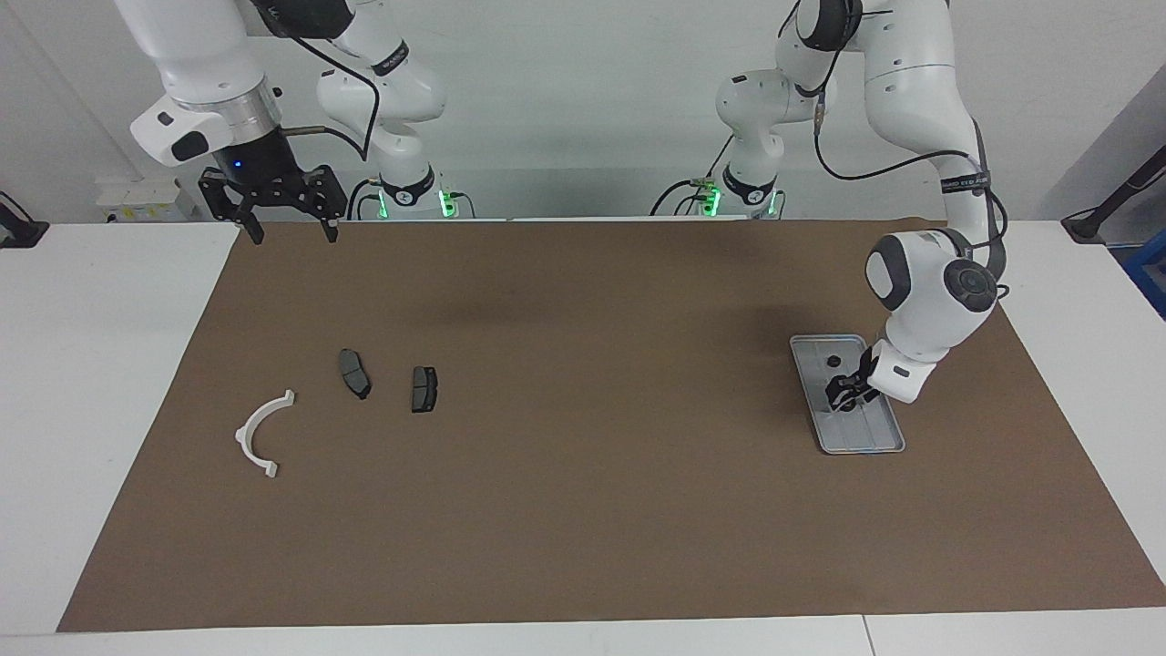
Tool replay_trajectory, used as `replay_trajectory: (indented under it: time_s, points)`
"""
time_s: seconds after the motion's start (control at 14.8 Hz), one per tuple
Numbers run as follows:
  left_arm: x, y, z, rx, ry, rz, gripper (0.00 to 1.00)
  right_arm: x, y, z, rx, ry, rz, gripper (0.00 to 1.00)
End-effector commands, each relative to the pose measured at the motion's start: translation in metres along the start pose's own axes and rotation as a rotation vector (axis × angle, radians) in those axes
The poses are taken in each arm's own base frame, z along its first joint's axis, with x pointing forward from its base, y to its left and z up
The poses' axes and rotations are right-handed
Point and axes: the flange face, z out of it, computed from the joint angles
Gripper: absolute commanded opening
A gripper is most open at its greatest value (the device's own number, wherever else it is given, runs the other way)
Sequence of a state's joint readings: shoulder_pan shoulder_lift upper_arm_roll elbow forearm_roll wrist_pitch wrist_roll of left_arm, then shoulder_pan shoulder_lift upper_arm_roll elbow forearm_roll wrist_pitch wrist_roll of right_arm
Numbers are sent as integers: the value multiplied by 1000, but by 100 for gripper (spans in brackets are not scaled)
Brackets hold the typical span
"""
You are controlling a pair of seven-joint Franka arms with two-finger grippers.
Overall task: Place bearing gear from tray to pile
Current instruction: 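Reach the left gripper down to the black gear in the tray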
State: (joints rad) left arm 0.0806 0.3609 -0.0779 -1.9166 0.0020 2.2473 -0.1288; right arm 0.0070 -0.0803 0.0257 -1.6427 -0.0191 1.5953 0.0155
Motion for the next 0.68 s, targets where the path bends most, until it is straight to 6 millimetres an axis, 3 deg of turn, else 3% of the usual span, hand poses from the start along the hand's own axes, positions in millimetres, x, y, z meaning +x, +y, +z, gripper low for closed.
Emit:
replay_trajectory:
  time_s: [0.0,0.27,0.54,0.61]
  points:
    - [-7,7,-1,11,24,-2,70,-6,2,-3,11,-6,11,100]
    - [-10,9,5,10,27,2,67,-8,3,-1,10,-10,13,100]
    - [-12,7,6,12,18,-1,50,-8,2,-1,9,-9,11,100]
    - [-13,7,7,13,10,-1,42,-8,2,-1,9,-9,11,100]
